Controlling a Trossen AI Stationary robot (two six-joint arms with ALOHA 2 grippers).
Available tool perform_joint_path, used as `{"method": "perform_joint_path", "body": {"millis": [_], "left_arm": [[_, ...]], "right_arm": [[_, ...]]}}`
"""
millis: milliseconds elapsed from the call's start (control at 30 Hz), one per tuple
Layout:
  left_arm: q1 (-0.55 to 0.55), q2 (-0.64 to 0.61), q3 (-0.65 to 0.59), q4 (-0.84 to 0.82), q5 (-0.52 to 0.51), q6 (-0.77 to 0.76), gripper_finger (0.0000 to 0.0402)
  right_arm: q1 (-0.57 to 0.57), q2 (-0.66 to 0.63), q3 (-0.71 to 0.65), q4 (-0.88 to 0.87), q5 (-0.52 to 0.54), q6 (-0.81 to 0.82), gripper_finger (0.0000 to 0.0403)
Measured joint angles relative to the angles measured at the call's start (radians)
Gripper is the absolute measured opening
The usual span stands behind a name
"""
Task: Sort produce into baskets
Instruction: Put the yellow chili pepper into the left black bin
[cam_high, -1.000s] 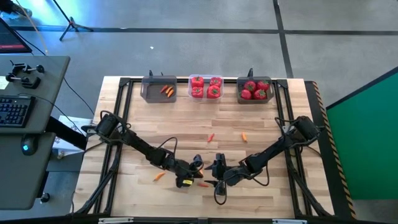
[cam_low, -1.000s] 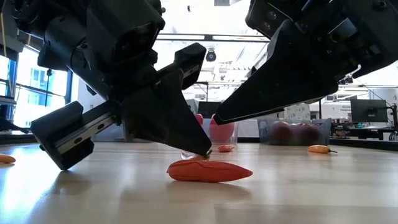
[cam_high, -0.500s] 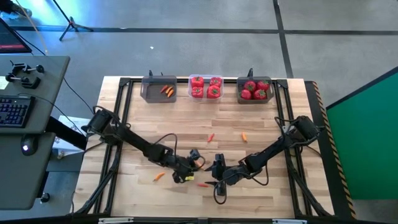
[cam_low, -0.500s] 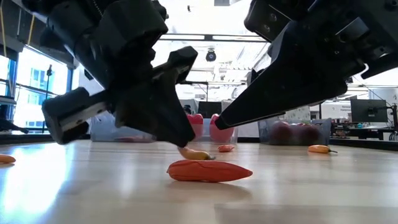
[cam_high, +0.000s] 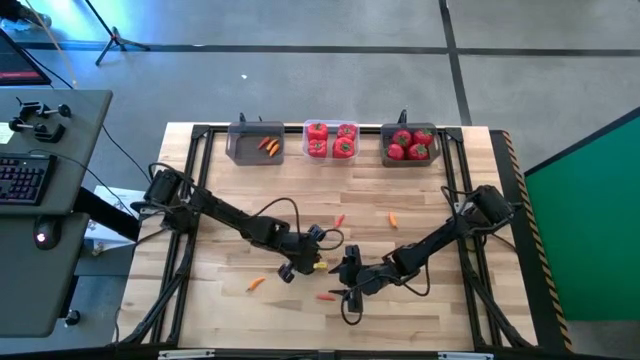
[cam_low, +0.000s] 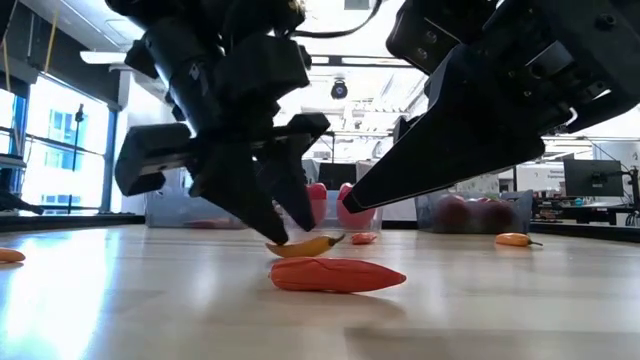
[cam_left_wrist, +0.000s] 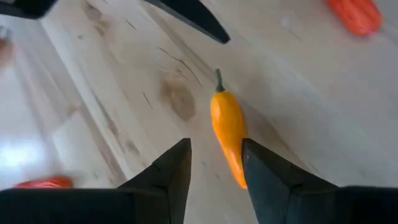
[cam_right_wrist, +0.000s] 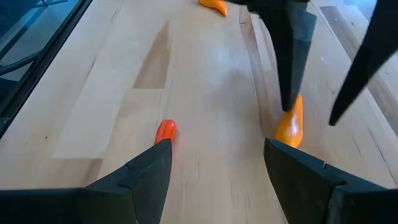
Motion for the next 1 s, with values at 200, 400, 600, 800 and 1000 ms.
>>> {"method": "perform_joint_path", "body": {"millis": [200, 400, 600, 800, 1000], "left_arm": [[0.006, 0.002, 0.0, -0.057, 0.061, -0.051, 0.0117], [0.006, 0.003, 0.0, -0.056, 0.06, -0.071, 0.0088], [0.008, 0.003, -0.01, -0.031, 0.059, -0.074, 0.0036], [0.011, 0.003, -0.01, -0.031, 0.057, -0.066, 0.0003], [0.052, -0.012, -0.01, -0.081, 0.058, -0.065, 0.0001]], "right_arm": [[-0.013, 0.0, 0.0, -0.001, -0.027, -0.019, 0.0245], [-0.025, 0.0, 0.0, -0.001, -0.029, -0.044, 0.0245], [-0.027, 0.0, 0.0, -0.001, -0.036, -0.064, 0.0245], [-0.035, 0.0, 0.0, -0.001, -0.061, -0.086, 0.0245], [-0.074, -0.007, 0.0, -0.025, -0.09, -0.081, 0.0245]]}}
